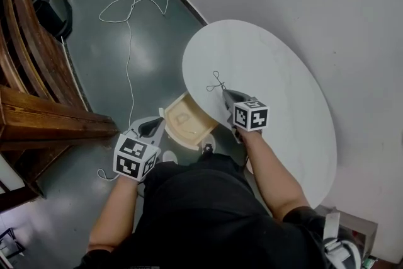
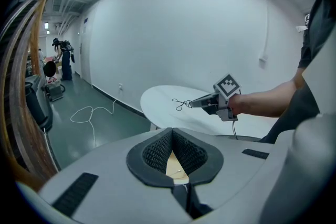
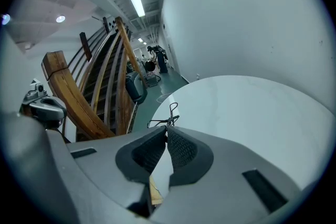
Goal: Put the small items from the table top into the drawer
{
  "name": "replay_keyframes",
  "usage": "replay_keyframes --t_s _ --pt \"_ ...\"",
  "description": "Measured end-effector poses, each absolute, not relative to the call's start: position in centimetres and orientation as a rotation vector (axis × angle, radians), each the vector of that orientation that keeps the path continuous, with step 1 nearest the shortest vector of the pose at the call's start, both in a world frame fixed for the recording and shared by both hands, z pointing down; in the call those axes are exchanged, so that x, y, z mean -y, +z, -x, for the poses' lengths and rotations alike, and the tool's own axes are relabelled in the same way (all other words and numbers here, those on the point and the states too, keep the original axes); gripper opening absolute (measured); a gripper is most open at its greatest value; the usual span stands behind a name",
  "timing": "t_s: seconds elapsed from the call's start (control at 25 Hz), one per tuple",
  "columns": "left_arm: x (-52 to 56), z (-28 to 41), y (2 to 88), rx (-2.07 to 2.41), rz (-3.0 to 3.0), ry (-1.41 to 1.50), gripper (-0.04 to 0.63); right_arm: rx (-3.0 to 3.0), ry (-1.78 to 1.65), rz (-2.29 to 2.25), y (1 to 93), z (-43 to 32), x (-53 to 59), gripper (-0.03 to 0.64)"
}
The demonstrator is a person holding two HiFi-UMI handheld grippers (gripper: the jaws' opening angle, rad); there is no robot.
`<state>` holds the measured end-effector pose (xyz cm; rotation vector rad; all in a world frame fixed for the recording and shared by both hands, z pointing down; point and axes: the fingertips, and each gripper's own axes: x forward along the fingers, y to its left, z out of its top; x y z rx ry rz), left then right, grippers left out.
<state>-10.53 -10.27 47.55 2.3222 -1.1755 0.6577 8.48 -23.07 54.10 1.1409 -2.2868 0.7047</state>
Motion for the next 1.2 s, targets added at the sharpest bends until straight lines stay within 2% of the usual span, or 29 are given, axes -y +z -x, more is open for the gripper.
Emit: replay_keyframes --t_s 0.72,1.2 --pt "7.1 11.4 49.9 1.107 -2.296 0.673 0.015 2.147 0.674 -0.784 64.0 -2.3 10.8 0.014" --pt "6.5 12.4 51.8 1.169 -2.163 0.669 0.015 1.963 0.597 -0.58 73.1 0.2 10.9 0.014"
